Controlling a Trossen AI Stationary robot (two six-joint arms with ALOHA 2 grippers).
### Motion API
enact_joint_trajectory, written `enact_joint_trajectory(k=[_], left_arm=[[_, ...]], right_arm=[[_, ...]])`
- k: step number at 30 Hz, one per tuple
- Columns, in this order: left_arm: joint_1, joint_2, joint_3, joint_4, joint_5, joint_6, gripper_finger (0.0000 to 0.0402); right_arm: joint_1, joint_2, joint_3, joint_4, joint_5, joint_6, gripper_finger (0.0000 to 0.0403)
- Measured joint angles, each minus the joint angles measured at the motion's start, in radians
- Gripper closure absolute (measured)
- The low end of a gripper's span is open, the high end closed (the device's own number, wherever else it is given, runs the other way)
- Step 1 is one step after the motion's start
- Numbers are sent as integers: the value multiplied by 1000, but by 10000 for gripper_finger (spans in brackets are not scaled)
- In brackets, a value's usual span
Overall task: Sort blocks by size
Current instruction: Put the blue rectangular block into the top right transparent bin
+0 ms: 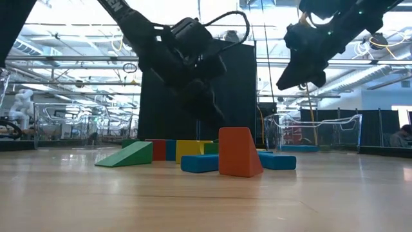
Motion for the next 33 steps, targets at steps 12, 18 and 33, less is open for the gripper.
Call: enact_joint_trajectory(k=[12,18,33], left_arm=[[40,100,31,12,-6,16,203],[52,158,63,5,30,15,203],[52,170,63,0,64,6,216]], right_arm=[[132,39,1,73,76,55,330],[166,49,0,92,77,59,330],[198,49,0,93,127,58,330]])
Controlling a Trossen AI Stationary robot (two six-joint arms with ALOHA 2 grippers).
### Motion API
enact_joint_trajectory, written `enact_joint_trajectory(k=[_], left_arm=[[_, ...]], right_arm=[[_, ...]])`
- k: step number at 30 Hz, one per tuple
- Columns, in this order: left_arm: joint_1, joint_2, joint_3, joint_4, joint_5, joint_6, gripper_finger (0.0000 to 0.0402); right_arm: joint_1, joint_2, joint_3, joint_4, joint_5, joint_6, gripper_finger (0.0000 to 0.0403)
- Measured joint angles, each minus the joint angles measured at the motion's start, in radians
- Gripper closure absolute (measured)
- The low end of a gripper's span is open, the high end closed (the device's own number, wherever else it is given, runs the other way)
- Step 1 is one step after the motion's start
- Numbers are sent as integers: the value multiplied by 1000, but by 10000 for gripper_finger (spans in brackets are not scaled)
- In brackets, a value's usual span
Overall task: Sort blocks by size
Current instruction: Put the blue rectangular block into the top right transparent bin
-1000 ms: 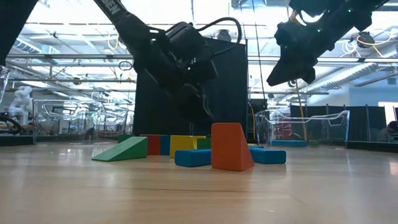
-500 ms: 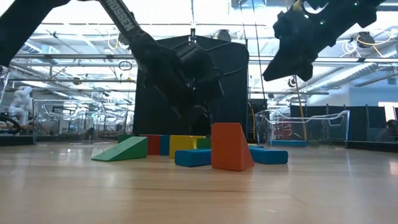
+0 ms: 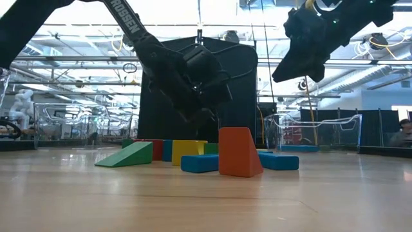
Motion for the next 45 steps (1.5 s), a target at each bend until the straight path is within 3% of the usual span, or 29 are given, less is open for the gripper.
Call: enact_joint_trajectory(k=[10,27,35,45], left_arm=[[-1,1,-2,-10,6,-19,301],[-5,-51,-8,-58,-26,-43,298],[-27,-97,-8,-49,-52,-41,298],[-51,-107,-6,-58,-89,-34,298]], right_arm=[[0,0,0,-2,0,5,330],[1,4,0,-24,0,81,330],[6,91,0,-28,2,154,327],[6,137,0,-32,-2,198,294]])
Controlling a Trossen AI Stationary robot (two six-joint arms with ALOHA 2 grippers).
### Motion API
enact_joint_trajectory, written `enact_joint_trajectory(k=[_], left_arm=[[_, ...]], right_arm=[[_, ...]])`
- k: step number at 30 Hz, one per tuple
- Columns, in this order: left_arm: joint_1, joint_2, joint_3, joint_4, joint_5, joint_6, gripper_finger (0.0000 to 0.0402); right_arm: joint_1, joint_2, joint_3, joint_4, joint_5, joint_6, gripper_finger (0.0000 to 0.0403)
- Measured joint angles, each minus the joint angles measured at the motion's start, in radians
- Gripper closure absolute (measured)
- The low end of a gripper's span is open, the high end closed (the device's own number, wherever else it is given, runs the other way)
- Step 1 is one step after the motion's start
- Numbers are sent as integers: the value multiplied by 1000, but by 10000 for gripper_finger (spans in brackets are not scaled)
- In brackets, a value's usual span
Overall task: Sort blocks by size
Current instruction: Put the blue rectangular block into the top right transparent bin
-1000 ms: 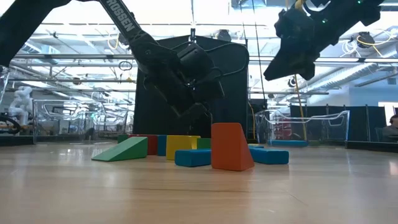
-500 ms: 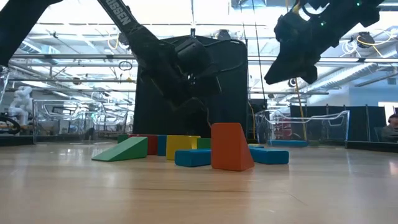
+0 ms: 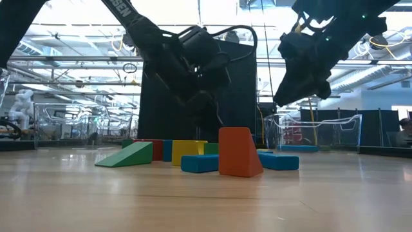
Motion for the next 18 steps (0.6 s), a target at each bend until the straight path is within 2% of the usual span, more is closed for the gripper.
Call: enact_joint_trajectory(k=[5,10,18], left_arm=[[-7,-33,2,-15,-4,7,298],[-28,-82,2,-27,-6,18,298],[-79,-145,2,-20,-20,26,299]], right_arm=[[12,-3,-4,12,1,45,261],[37,-3,-56,121,-1,75,224],[39,-3,-248,587,-34,132,182]])
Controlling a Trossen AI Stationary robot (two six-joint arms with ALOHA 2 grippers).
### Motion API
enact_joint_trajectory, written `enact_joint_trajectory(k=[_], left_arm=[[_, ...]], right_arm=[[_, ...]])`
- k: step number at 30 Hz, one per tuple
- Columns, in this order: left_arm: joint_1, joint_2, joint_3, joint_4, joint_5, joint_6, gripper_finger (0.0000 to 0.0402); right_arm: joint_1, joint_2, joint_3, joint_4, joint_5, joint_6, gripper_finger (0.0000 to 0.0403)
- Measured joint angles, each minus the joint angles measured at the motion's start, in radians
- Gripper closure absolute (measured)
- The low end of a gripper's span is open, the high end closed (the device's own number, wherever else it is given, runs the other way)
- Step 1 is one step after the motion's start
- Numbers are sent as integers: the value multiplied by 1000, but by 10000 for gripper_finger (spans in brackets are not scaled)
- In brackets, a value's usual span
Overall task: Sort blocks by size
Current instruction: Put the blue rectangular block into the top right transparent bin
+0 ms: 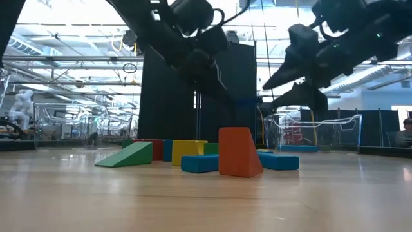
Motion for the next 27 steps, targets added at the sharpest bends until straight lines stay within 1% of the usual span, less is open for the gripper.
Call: enact_joint_trajectory(k=[2,4,13,20,27], left_arm=[[-10,-4,0,8,-15,1,299],[-17,-3,0,11,-18,2,299],[-23,-3,0,32,-47,17,299],[-24,-3,0,34,-48,16,299],[-25,-3,0,50,-48,15,299]], right_arm=[[0,0,-41,105,-17,13,179],[0,0,-65,160,-22,23,179],[0,19,-71,182,-18,37,183],[-1,90,-70,297,-18,37,183],[-2,138,-42,308,-24,37,187]])
